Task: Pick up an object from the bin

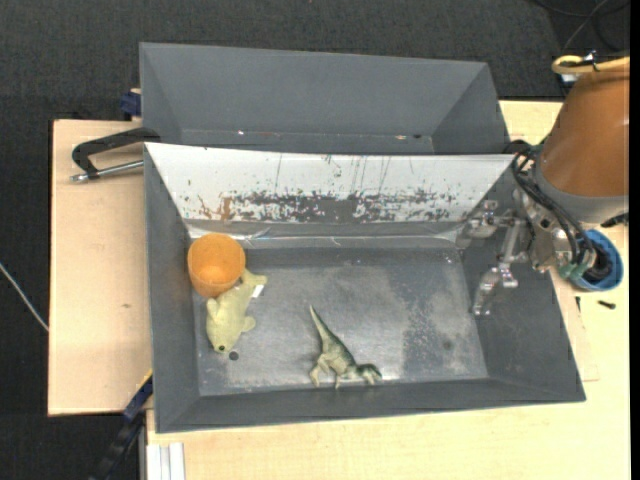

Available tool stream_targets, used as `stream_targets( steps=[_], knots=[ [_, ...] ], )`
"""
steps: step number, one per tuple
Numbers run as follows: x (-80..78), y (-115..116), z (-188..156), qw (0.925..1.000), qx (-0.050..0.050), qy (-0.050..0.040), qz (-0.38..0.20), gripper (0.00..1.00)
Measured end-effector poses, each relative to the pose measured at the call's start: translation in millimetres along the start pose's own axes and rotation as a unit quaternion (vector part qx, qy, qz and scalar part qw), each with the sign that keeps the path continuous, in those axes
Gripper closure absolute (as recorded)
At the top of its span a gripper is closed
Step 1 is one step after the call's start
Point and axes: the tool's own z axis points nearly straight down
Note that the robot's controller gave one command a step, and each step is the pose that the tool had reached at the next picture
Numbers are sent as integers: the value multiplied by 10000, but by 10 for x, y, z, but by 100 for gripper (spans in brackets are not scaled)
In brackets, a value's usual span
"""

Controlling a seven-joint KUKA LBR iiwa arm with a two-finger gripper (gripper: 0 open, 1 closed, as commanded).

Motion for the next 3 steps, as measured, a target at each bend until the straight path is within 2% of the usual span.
stream_targets(
  steps=[1,2,3],
  knots=[
    [372,581,1487,9958,-20,52,-912,0],
    [297,1479,1522,9828,-6,-20,-1846,0],
    [273,1998,1522,9847,-13,-28,-1741,0]
  ],
)
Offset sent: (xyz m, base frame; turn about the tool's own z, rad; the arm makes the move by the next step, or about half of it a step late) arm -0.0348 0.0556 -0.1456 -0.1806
